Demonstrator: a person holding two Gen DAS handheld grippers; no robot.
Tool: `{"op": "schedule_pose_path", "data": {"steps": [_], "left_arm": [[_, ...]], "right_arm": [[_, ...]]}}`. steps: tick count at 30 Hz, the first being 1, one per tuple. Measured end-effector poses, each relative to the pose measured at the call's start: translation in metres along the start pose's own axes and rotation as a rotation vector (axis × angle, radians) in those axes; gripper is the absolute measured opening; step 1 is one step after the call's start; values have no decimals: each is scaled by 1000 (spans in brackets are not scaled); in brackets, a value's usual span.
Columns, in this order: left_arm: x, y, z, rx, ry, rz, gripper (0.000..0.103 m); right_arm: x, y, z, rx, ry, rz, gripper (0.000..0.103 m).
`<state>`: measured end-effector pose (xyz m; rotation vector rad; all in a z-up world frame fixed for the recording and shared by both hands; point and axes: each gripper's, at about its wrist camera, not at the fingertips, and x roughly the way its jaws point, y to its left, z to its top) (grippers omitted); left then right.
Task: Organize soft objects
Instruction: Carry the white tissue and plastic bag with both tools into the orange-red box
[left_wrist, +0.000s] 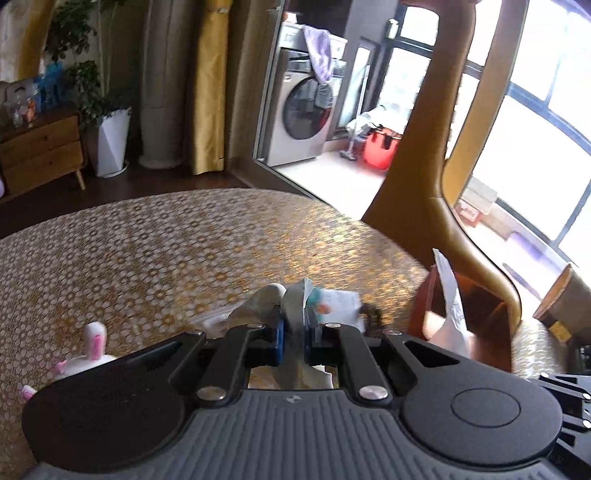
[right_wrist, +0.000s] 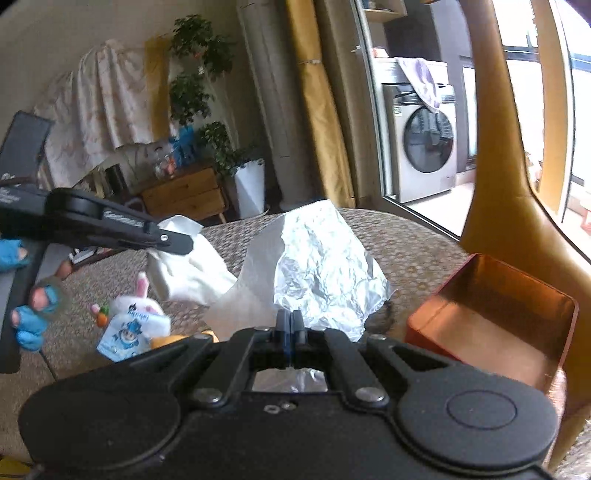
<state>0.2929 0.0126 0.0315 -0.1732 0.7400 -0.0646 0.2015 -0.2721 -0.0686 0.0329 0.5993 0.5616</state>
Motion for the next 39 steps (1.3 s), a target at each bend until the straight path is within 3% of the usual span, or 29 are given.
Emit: {"op": "schedule_pose_path", "data": {"steps": [12, 26, 39], "left_arm": [[13, -96, 15, 112, 2, -132, 10], [81, -190, 14, 150, 80, -262, 10], [171, -212, -4, 145, 183, -241, 10]], "right_arm": [[-17, -62, 2, 41, 4, -125, 0], [10, -135, -7, 62, 57, -253, 0], [61, -167, -18, -35, 164, -282, 0]]}}
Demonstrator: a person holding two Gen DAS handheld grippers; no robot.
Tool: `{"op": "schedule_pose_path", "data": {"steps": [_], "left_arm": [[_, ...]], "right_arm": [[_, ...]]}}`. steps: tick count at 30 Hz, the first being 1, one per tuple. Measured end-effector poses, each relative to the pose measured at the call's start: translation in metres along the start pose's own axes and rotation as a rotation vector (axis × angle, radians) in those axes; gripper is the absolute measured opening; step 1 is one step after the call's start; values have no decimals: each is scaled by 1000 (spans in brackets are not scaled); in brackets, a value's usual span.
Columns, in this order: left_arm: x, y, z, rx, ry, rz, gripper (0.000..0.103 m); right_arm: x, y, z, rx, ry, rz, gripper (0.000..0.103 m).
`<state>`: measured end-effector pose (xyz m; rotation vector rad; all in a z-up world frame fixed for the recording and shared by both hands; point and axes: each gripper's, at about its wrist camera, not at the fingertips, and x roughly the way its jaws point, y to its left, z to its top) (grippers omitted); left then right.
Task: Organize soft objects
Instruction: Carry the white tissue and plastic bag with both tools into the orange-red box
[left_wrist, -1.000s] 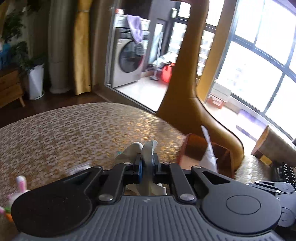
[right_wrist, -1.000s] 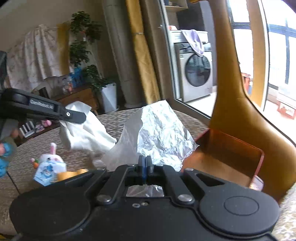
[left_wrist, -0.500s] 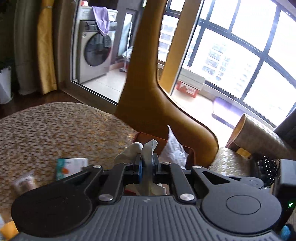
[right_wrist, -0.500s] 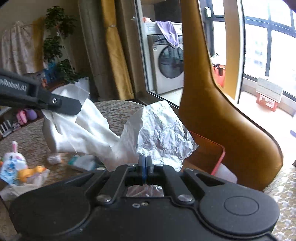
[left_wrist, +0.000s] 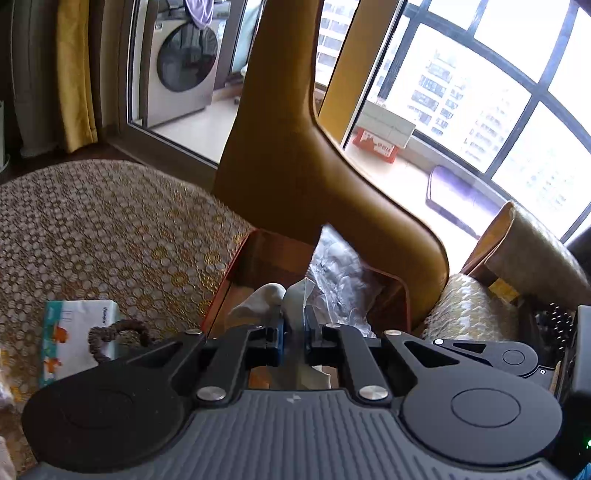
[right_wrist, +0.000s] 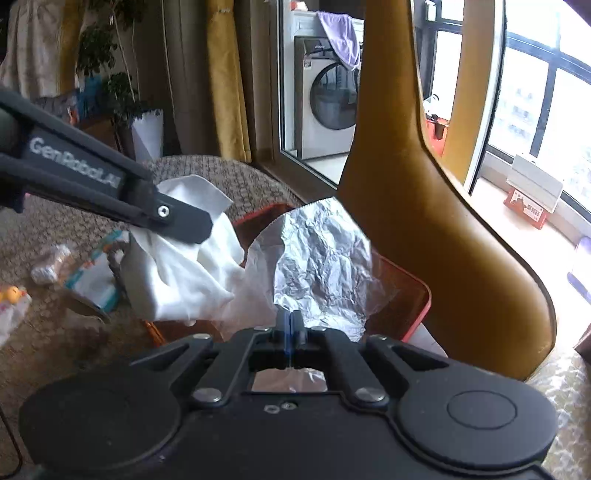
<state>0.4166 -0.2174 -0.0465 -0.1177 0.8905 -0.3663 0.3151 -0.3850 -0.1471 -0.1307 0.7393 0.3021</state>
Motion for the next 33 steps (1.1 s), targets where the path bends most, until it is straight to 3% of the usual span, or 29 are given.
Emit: {"op": "schedule_pose_path", "data": {"steps": [15, 22, 27, 29, 31, 33], "left_arm": [[51, 3, -10, 48, 90, 55, 10], [56, 4, -13, 48, 107, 74, 10], [56, 3, -16, 59, 102, 75, 11], [56, 2, -17, 59, 101, 76, 11], [55, 3, -17, 52, 104, 68, 12], [54, 4, -17, 48, 104, 67, 12]], "right_arm": [[23, 23, -15, -133, 92, 43, 0], [25, 10, -12, -102, 97, 53, 1], [25, 3, -10, -84, 92, 73, 14], [22, 1, -10, -75, 76, 74, 29], [18, 0, -10, -69, 61, 70, 37], [14, -1, -10, -61, 53, 72, 39]]}}
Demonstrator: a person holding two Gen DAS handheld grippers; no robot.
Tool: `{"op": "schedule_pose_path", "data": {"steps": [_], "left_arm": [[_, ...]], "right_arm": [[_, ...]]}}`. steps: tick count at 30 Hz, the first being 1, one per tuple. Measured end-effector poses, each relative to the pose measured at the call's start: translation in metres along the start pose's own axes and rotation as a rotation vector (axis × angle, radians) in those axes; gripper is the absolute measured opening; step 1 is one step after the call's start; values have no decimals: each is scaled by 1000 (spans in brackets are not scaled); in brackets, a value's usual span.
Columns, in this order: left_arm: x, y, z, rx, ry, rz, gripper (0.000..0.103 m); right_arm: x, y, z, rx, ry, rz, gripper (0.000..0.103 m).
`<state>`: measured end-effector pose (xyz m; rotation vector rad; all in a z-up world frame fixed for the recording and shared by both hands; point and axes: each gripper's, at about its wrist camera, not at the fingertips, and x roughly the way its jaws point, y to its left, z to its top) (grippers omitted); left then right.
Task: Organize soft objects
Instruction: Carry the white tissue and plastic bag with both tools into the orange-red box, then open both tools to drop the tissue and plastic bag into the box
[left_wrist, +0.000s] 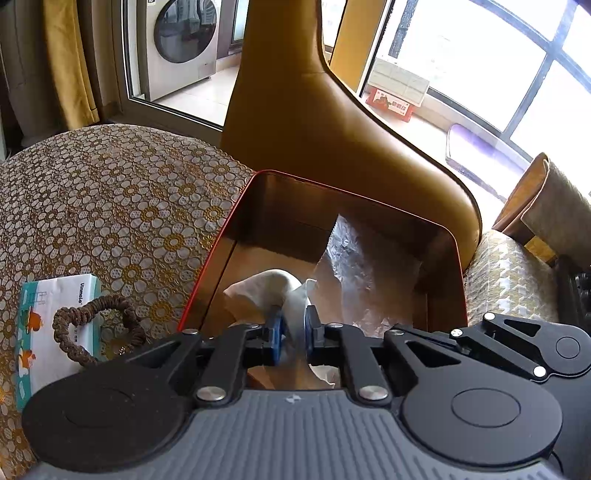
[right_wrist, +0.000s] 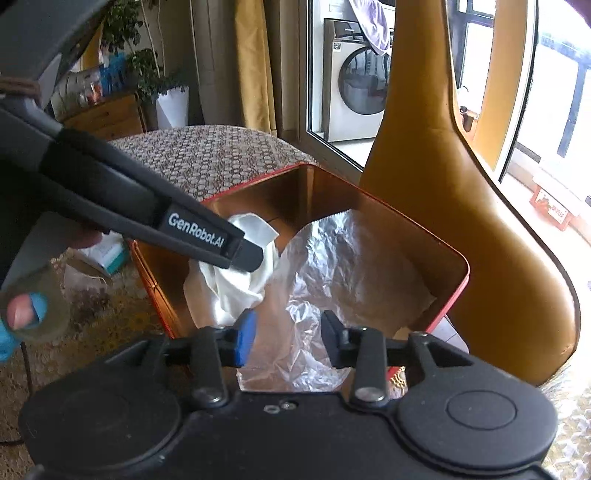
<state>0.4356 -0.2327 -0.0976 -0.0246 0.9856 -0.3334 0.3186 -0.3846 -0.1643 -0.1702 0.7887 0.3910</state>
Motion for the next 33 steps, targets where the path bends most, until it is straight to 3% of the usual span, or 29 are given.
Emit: {"op": "schedule_pose_path", "data": {"steps": [15, 24, 33], "left_arm": [[-39, -1, -7, 4, -56, -12, 13], [-104, 6, -30, 39, -139, -19, 13], [-174, 26, -73, 56, -209, -31, 13]], "right_arm": [[-40, 8, -1, 50, -63, -25, 41], [-83, 23, -3, 103, -136, -12, 43], [-122, 70, -9, 101, -218, 39, 52]]}}
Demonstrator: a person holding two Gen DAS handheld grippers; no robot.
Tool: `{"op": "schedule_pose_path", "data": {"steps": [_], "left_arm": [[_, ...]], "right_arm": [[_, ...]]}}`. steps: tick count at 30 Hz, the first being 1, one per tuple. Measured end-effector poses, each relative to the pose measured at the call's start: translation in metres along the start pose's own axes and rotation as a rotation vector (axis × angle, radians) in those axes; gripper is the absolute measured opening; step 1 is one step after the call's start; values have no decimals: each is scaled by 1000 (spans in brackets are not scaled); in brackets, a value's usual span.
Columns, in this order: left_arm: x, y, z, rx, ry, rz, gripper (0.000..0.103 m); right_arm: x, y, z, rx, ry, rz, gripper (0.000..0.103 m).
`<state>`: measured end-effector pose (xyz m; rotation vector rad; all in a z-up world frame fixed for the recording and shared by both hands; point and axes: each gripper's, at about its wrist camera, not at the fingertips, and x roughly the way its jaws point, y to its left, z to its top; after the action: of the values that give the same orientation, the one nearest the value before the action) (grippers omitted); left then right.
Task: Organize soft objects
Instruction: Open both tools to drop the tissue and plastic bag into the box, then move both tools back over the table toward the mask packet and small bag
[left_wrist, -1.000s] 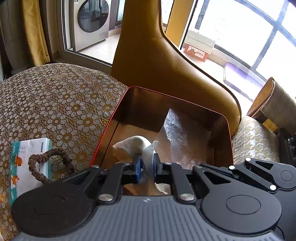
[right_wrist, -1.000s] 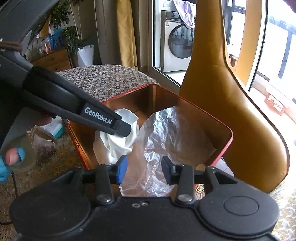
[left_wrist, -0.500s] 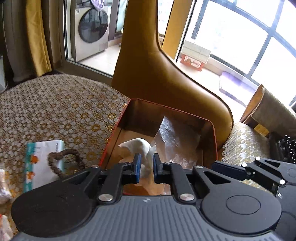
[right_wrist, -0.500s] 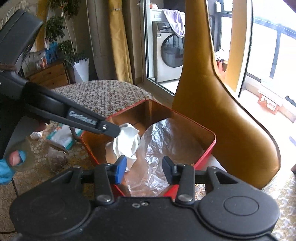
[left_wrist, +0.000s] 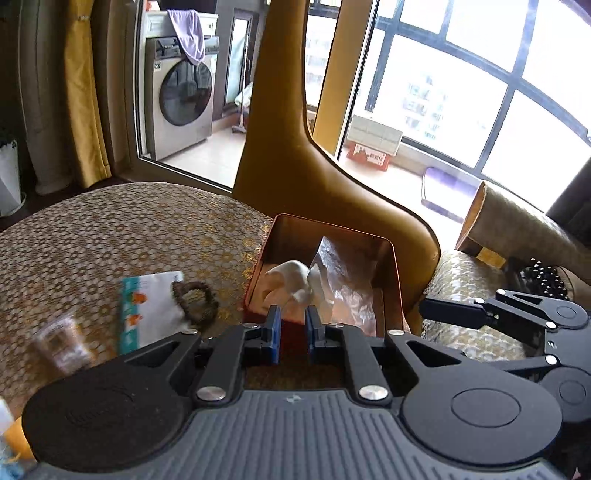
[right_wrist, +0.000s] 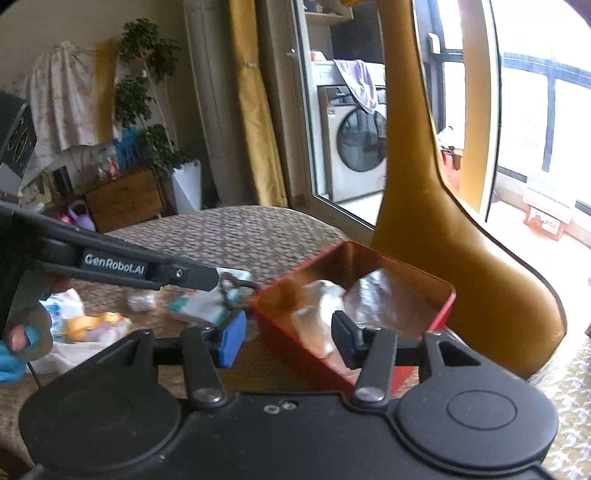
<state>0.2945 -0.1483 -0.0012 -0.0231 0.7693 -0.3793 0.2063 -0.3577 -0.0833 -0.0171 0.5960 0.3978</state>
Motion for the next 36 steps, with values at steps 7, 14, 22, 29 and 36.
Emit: {"op": "schedule_pose_path", "data": {"steps": [7, 14, 22, 29, 36], "left_arm": [[-56, 23, -34, -19, -22, -1, 13], [-100, 54, -70, -48, -38, 16, 13], [-144, 92, -113, -87, -114, 67, 91], [-166, 118, -141, -95, -106, 154, 91], [-174, 151, -170, -166, -114, 155, 103]], "right_arm": [[-21, 49, -4, -40, -49, 48, 56], [-32, 91, -7, -64, -80, 89, 64], [-35, 124, -15, -92, -84, 103, 68], [-31, 144, -25, -88, -74, 107, 85], [-18, 154, -30, -72, -59, 109, 95]]}}
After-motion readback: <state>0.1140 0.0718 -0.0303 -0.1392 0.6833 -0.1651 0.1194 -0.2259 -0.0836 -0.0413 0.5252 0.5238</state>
